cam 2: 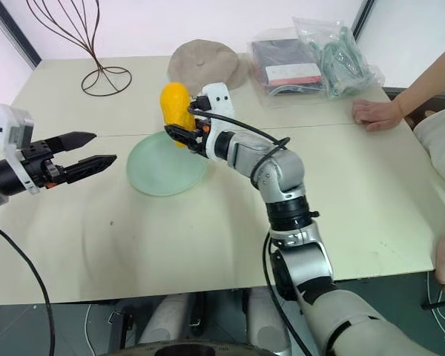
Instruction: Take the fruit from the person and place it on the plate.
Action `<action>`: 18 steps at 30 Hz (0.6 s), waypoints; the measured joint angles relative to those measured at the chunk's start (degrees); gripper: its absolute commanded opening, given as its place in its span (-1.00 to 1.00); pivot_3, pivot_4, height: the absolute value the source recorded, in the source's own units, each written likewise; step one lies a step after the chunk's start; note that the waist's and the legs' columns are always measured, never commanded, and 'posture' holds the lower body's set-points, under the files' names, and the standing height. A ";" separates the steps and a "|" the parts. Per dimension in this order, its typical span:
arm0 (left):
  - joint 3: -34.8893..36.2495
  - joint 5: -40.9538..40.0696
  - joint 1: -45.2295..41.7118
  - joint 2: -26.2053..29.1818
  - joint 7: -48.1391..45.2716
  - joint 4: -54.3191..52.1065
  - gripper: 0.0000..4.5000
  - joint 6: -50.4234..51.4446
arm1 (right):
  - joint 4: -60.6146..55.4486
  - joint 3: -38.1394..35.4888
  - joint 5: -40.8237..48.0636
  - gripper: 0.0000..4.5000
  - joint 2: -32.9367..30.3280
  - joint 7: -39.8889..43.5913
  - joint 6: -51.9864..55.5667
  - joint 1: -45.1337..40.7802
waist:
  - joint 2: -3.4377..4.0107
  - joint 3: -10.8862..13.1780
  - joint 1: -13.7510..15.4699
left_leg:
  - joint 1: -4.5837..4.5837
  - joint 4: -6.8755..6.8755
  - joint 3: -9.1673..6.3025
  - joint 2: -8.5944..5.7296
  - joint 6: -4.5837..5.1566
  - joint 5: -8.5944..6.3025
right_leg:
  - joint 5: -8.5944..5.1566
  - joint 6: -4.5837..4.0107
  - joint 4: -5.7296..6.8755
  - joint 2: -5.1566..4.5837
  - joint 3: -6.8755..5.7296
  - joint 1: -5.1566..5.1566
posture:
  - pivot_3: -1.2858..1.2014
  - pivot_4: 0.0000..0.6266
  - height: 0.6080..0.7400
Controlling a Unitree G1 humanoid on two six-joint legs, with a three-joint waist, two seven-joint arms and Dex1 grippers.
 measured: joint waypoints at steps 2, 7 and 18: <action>0.88 -0.42 0.43 0.02 0.53 -0.80 1.00 0.54 | 3.29 -0.70 -0.40 0.09 1.39 -1.12 -0.64 -0.74 | 0.01 0.00 0.00 | 0.00 -0.01 0.00 0.00 0.00 0.00 | 0.00 0.00 -0.01 0.00 0.00 0.00 | 0.03 -0.52 1.00; 1.44 -0.93 1.98 0.35 1.19 -2.12 1.00 1.27 | 8.16 0.22 -2.98 0.09 3.71 -2.38 -1.97 -0.86 | 0.02 0.01 -0.26 | 0.00 -0.07 0.00 0.00 -0.02 0.01 | -0.01 -0.02 0.00 0.01 0.00 -0.04 | 0.03 -0.52 1.00; 2.97 -2.19 2.70 1.16 2.10 -3.59 1.00 2.50 | 8.09 10.72 -9.77 0.09 4.31 2.01 -3.07 5.66 | 0.02 0.01 -1.37 | 0.00 -0.11 -0.03 -0.01 -0.04 0.02 | -0.03 -0.06 0.02 0.03 -0.03 -0.05 | 0.03 -0.52 1.00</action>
